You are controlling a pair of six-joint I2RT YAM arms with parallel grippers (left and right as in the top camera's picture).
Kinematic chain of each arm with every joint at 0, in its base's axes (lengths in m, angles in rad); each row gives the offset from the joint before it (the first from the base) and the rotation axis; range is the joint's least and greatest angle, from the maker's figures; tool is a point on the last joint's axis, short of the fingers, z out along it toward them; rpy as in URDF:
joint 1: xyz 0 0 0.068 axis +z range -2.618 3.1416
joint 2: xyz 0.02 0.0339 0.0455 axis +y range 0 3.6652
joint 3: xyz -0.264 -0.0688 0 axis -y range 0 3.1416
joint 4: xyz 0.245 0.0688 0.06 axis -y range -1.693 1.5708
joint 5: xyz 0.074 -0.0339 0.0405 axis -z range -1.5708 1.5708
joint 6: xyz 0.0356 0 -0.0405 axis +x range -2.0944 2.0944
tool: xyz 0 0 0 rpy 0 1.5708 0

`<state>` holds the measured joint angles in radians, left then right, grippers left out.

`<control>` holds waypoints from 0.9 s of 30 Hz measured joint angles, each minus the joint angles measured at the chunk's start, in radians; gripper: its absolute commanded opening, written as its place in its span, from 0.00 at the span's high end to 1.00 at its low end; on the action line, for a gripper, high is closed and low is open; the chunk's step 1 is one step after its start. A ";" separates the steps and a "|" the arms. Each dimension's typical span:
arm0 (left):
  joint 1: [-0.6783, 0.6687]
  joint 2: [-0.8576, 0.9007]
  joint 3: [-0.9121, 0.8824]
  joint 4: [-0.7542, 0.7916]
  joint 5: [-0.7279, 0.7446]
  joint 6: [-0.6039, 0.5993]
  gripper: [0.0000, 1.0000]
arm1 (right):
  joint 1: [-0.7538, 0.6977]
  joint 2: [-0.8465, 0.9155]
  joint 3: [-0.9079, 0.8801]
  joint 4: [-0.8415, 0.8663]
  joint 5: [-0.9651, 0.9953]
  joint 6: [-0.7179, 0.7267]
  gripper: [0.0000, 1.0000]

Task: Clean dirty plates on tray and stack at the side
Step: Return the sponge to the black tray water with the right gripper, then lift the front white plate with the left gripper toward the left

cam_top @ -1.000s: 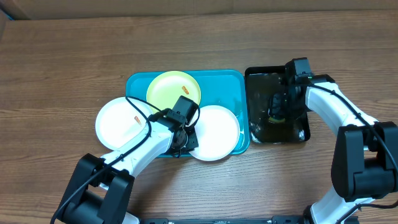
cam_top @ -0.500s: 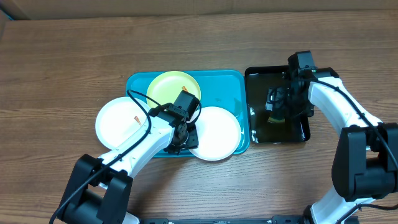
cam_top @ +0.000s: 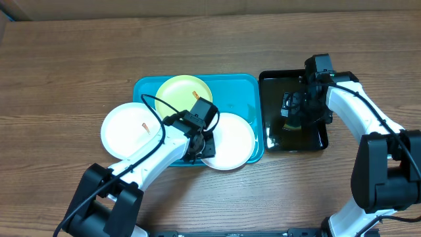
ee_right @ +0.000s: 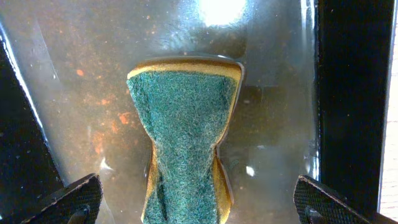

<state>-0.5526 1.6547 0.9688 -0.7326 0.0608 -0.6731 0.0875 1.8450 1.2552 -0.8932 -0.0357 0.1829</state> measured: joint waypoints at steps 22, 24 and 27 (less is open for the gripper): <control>-0.042 0.058 0.001 0.032 -0.055 -0.020 0.96 | 0.000 0.000 0.000 -0.001 0.000 0.000 0.00; -0.038 0.061 0.018 0.049 -0.058 -0.026 0.96 | 0.000 0.000 0.000 -0.001 0.000 0.000 0.00; -0.039 0.060 0.033 0.028 -0.058 -0.026 0.96 | 0.000 0.000 0.000 -0.001 0.000 0.000 0.00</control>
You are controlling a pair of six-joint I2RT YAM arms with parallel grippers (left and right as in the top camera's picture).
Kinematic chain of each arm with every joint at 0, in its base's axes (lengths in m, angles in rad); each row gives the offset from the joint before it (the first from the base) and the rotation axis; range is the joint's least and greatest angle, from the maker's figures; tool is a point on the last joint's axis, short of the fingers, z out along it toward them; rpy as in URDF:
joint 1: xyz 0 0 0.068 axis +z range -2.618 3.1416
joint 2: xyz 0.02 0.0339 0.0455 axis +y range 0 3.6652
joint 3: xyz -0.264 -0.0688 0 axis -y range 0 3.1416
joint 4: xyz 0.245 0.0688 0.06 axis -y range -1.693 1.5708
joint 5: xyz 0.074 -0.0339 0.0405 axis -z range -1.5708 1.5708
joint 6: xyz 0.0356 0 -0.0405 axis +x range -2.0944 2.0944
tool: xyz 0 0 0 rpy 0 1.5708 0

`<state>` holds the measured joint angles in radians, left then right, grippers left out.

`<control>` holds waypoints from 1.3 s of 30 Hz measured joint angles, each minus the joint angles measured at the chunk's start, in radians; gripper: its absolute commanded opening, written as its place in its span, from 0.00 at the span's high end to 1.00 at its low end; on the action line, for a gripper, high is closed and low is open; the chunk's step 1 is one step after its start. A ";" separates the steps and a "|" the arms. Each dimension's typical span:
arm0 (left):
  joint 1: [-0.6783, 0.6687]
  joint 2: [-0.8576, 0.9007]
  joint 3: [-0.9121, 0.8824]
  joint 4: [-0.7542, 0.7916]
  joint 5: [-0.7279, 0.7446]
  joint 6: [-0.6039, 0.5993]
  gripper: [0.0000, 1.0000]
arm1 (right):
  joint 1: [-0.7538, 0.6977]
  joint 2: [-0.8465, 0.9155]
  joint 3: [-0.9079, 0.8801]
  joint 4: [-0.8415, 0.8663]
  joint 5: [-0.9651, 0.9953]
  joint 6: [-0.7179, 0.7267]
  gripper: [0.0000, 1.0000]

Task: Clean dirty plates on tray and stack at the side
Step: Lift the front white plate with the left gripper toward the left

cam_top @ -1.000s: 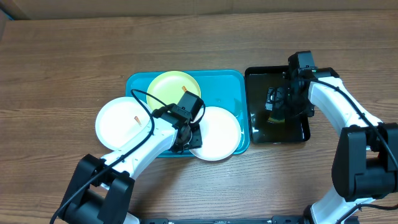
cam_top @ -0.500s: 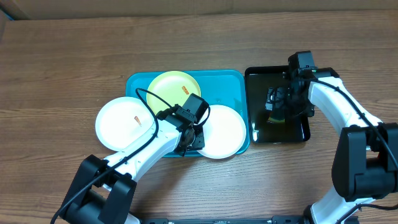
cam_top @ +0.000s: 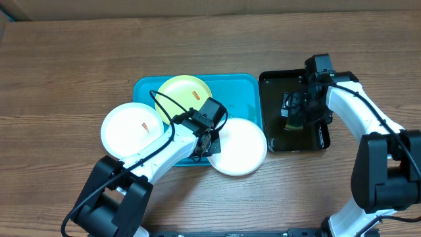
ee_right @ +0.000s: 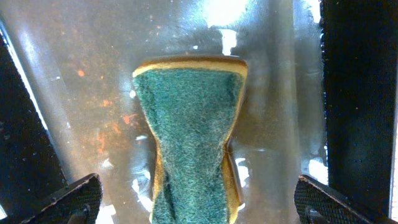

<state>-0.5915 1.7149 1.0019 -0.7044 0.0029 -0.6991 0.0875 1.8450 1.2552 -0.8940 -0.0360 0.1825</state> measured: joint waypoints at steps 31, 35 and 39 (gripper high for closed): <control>0.062 -0.021 0.286 -0.213 -0.143 0.075 0.96 | -0.039 0.000 0.144 -0.156 -0.141 0.000 0.00; 0.090 -0.021 0.288 -0.216 -0.147 0.084 0.96 | -0.099 0.000 0.293 -0.229 -0.166 -0.004 0.00; 0.089 -0.021 0.312 -0.216 -0.150 0.106 0.96 | -0.186 0.000 0.361 -0.249 -0.182 -0.011 0.00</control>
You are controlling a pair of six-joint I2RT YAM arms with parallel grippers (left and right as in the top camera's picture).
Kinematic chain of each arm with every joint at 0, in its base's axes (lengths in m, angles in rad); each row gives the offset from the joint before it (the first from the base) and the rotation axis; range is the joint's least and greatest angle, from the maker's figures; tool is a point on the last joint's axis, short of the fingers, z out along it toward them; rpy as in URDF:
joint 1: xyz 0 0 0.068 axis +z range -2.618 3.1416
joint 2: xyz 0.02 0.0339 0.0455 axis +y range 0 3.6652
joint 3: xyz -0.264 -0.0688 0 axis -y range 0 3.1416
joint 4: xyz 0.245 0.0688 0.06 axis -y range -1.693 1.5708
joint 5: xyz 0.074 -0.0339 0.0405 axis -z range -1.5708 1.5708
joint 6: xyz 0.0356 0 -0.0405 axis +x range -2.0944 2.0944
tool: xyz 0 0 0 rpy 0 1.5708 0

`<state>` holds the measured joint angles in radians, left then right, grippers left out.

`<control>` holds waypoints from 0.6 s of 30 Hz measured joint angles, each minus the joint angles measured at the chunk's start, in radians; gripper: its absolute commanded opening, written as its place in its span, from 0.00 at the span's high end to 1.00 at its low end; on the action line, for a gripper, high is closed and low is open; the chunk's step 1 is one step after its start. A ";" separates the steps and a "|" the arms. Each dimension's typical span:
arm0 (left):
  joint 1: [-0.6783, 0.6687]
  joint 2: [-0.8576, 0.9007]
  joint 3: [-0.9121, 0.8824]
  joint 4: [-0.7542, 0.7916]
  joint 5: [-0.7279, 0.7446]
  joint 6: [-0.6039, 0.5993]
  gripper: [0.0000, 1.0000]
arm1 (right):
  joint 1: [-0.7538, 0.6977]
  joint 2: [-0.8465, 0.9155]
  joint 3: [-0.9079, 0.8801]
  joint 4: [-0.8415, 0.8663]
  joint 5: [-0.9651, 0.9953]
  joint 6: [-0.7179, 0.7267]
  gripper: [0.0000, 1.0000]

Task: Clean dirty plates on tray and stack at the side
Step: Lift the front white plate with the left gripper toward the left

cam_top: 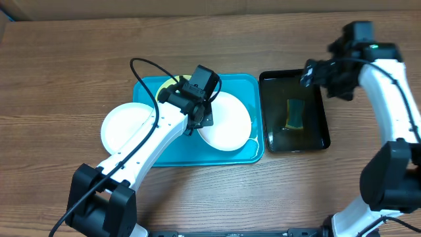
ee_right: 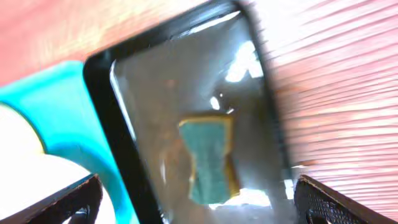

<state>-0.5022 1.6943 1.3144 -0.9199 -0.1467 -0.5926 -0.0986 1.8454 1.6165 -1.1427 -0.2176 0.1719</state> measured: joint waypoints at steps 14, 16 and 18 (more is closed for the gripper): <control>-0.006 0.000 0.149 0.180 -0.005 0.048 0.96 | -0.314 0.000 0.003 -0.008 -0.004 -0.004 0.00; -0.021 0.000 0.149 0.222 -0.013 0.053 0.96 | -0.321 0.000 0.003 -0.009 -0.003 -0.005 0.00; -0.041 0.000 0.149 0.261 -0.027 0.063 0.96 | -0.325 0.000 0.003 -0.009 -0.004 -0.004 0.00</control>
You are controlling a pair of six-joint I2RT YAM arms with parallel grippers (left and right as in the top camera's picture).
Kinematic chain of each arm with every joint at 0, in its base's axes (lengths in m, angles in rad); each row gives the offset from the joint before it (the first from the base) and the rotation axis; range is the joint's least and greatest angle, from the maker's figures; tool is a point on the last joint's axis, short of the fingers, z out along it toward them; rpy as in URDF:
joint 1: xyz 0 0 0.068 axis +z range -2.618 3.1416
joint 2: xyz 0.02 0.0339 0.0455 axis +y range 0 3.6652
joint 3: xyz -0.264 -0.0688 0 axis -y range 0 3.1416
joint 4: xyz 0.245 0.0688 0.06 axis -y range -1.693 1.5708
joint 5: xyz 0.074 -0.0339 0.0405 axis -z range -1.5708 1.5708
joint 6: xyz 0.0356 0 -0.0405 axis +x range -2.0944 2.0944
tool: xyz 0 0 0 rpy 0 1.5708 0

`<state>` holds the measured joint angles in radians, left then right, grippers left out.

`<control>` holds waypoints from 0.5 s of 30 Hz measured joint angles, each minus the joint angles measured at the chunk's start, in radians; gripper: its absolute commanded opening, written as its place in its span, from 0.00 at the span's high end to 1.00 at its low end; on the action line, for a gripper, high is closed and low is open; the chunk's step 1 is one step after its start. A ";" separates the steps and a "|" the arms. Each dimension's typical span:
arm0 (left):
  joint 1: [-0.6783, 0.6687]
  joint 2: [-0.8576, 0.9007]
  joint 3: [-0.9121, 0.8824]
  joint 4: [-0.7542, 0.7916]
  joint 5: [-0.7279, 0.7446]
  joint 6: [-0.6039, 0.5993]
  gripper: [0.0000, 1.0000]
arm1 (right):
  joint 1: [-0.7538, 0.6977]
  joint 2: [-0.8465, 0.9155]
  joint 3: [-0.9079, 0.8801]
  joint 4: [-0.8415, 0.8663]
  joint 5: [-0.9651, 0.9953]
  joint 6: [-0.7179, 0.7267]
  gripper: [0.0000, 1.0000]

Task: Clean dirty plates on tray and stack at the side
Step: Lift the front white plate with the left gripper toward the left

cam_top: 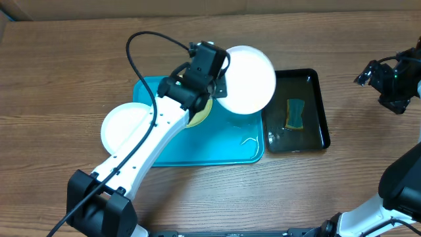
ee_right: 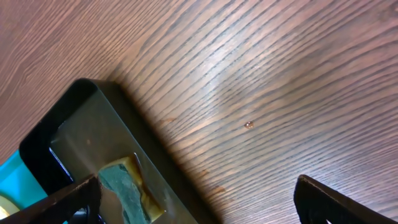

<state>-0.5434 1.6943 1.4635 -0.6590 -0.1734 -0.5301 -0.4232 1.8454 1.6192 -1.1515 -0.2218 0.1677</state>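
Note:
My left gripper (cam_top: pixel 220 78) is shut on the rim of a white plate (cam_top: pixel 248 71), held up over the far right corner of the blue tray (cam_top: pixel 197 153), beside the black basin (cam_top: pixel 320 105). A yellow-green plate (cam_top: pixel 201 112) lies on the tray, mostly hidden under my left arm. Another white plate (cam_top: pixel 125 128) overlaps the tray's left edge. The green and yellow sponge (cam_top: pixel 296 113) lies in the basin's water, also visible as the sponge (ee_right: pixel 121 190). My right gripper (cam_top: pixel 388 82) hangs open over bare table, right of the basin (ee_right: pixel 81 124).
A thin pale scrap (cam_top: pixel 248 140) lies on the tray near its front right corner. The wooden table (ee_right: pixel 261 93) stretches right of the basin. A cardboard wall runs along the table's far edge. My left arm's cable loops above the tray.
My left gripper has carried the white plate from over the tray's middle to its far right corner, near the basin. My right gripper has moved farther right, off the basin, still open.
At first my right gripper stood open low in the basin around the sponge, and my left gripper was at the white plate on the tray's front right. That plate then overhung the tray's front edge, then was held above the tray. The right gripper left the sponge behind.

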 measured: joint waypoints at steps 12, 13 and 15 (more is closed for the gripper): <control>-0.204 0.032 0.000 0.199 -0.245 0.185 0.96 | 0.000 0.000 0.000 0.000 0.000 0.000 0.00; -0.222 0.040 0.000 0.216 -0.272 0.215 0.96 | 0.000 0.000 0.000 0.000 0.000 -0.001 0.00; -0.254 0.056 0.000 0.256 -0.322 0.277 0.96 | 0.000 0.000 0.000 0.000 0.000 -0.001 0.00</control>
<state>-0.7975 1.7500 1.4635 -0.4034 -0.4957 -0.2531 -0.4232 1.8454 1.6192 -1.1515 -0.2222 0.1665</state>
